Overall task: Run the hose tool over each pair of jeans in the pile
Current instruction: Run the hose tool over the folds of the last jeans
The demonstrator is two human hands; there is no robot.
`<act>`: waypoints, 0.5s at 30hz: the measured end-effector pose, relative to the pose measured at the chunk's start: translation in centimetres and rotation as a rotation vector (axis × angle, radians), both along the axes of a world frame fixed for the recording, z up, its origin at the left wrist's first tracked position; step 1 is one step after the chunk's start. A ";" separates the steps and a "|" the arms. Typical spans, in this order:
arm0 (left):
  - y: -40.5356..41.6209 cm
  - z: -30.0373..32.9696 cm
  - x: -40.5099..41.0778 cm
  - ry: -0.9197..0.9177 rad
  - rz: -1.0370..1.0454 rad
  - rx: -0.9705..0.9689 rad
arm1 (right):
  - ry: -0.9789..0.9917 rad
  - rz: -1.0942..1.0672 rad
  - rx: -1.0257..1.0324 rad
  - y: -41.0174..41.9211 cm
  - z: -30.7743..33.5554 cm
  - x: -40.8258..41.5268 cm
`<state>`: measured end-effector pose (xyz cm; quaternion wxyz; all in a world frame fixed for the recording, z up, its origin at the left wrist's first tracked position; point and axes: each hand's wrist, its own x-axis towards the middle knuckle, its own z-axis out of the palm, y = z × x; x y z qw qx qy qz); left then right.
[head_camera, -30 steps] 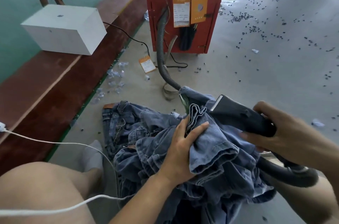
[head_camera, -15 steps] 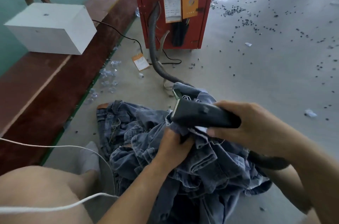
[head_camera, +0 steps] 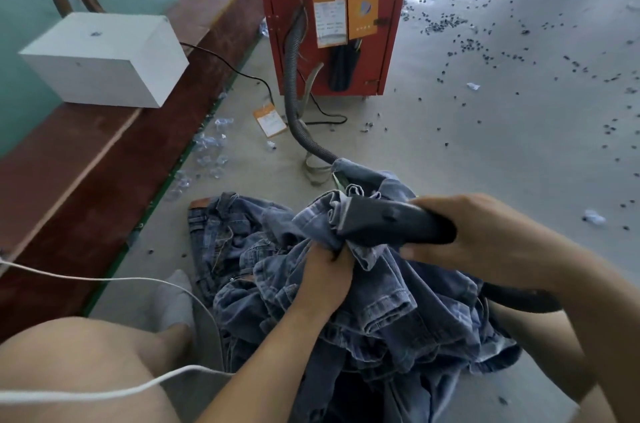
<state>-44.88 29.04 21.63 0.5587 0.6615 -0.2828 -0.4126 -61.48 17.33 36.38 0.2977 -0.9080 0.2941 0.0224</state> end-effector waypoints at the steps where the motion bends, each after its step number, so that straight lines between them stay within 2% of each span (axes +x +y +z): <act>1: 0.0 0.0 -0.2 -0.045 -0.015 0.005 | -0.016 0.021 -0.013 0.5 -0.3 0.8; 4: -0.1 -0.1 -0.3 -0.074 -0.030 -0.008 | -0.116 -0.053 -0.051 1.0 -0.4 2.4; 7: -0.2 0.6 0.0 0.012 0.009 -0.002 | -0.237 -0.231 -0.051 -0.2 0.7 1.7; 9: -0.4 1.1 0.0 0.068 0.052 0.005 | -0.266 -0.275 -0.044 -1.2 1.5 0.2; 12: -0.9 1.0 0.0 0.122 0.094 -0.032 | -0.119 -0.208 0.022 -1.9 2.2 -2.1; 15: -1.4 0.5 -0.2 0.062 0.169 -0.033 | 0.115 -0.082 0.071 -1.2 1.7 -2.0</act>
